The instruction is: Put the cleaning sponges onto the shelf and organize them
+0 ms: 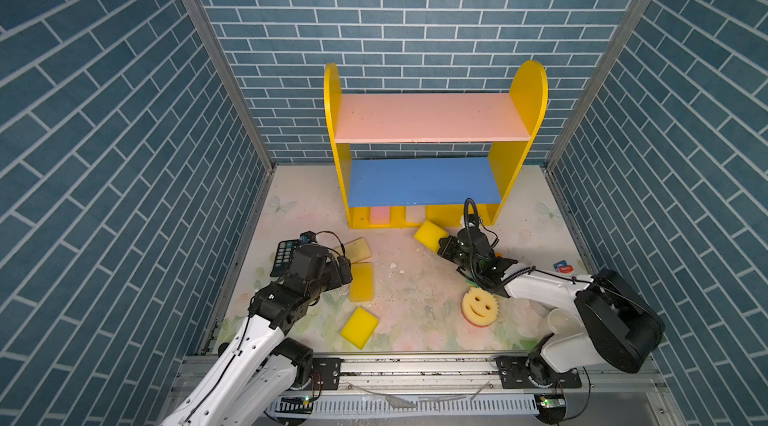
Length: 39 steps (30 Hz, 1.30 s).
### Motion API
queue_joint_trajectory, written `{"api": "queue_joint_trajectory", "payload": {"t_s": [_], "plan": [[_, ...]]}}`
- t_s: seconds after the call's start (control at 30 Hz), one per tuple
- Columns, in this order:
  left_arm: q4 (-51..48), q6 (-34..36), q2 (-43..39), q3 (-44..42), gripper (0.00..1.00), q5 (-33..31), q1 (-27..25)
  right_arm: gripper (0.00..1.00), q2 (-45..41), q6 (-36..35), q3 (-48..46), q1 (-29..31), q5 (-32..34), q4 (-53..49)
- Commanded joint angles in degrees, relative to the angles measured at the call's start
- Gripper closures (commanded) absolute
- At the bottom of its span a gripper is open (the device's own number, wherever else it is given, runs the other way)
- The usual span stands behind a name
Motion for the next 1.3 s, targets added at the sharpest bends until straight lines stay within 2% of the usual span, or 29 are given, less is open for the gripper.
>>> {"api": "queue_joint_trajectory", "payload": {"t_s": [0.0, 0.1, 0.27, 0.3, 0.33, 0.4, 0.47, 0.6, 0.7, 0.87, 0.93, 1.07, 1.27], "plan": [[1.16, 0.17, -0.7, -0.94, 0.06, 1.17, 0.46, 1.0, -0.68, -4.34, 1.65, 4.25, 2.1, -12.57], [1.89, -0.05, -0.26, -1.12, 0.06, 1.75, 0.45, 1.0, 2.89, -4.54, 3.07, 8.36, 1.05, -12.42], [2.55, -0.05, 0.95, -0.83, 0.06, 2.6, 0.49, 1.0, 10.8, -3.93, 5.91, 12.71, -1.8, -6.69], [2.76, -0.14, 1.15, -0.83, 0.06, 2.78, 0.5, 0.94, 11.75, -3.58, 6.13, 13.08, -2.36, -5.51], [3.0, -0.1, 1.35, -0.89, 0.06, 2.94, 0.5, 0.82, 12.32, -3.09, 5.99, 13.14, -2.75, -4.36], [3.42, -0.2, 1.78, -0.96, 0.06, 3.13, 0.48, 0.67, 11.6, -2.42, 4.93, 12.93, -2.01, -2.97], [3.94, -0.5, 2.38, -1.11, 0.06, 3.48, 0.47, 0.58, 8.58, -2.81, 3.3, 12.14, -0.14, -3.41], [5.35, -1.11, 3.54, -1.51, 0.07, 4.29, 0.43, 0.54, -0.67, -3.17, -0.81, 6.83, 2.29, -8.72], [6.95, -1.21, 3.74, -2.15, 0.08, 5.07, 0.49, 0.53, -8.47, -1.92, -3.78, -0.38, 3.84, -16.93], [7.25, -1.11, 4.3, -2.53, 0.08, 4.29, 0.5, 0.49, -20.71, -0.99, -5.13, -9.37, 11.05, -32.82], [7.89, -1.11, 5.03, -2.65, 0.08, 4.23, 0.49, 0.48, -23.82, -0.09, -5.24, -13.54, 11.14, -37.56], [9.39, -1.59, 6.87, -2.58, 0.08, 5.18, 0.49, 0.49, -25.17, 1.11, -6.81, -19.31, 7.06, -38.98], [9.72, -1.2, 8.73, -2.06, 0.08, 5.68, 0.44, 0.52, -21.38, 2.06, -9.52, -24.57, 2.38, -35.41]]}}
